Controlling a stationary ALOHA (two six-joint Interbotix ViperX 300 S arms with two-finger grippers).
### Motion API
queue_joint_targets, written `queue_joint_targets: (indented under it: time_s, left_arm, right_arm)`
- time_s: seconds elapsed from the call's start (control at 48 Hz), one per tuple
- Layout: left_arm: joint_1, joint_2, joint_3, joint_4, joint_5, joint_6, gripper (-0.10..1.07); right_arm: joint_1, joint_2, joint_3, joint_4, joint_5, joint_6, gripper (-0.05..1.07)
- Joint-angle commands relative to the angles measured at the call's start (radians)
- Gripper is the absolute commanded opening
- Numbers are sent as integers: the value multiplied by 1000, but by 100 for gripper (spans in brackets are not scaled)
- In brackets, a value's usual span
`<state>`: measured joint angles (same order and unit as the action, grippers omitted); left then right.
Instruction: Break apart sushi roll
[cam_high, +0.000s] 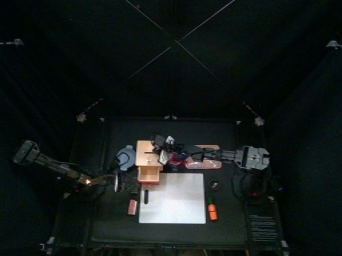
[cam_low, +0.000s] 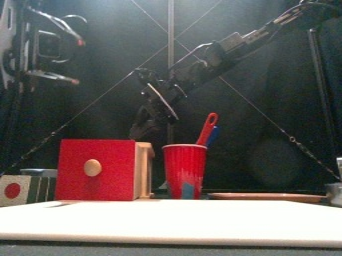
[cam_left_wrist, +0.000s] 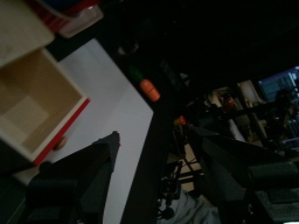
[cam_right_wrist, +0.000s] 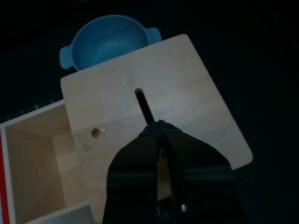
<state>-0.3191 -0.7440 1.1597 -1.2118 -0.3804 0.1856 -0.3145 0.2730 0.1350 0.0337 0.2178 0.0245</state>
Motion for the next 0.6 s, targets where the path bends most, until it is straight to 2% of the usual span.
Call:
queue_joint_targets:
  time_s: [0.0, 0.208, 0.417, 0.583]
  left_arm:
    - [11, -2, -86, -3, 25, 64, 95]
    - [12, 0, -155, -58, 60, 155, 95]
    - [14, -2, -232, -67, 80, 222, 95]
    - [14, 2, -232, -95, 81, 239, 95]
  right_arm:
    - [-2, -54, -11, 5, -3, 2, 5]
    - [0, -54, -6, 5, -3, 2, 5]
    - [0, -52, 0, 8, -3, 2, 5]
    - [0, -51, 0, 8, -3, 2, 5]
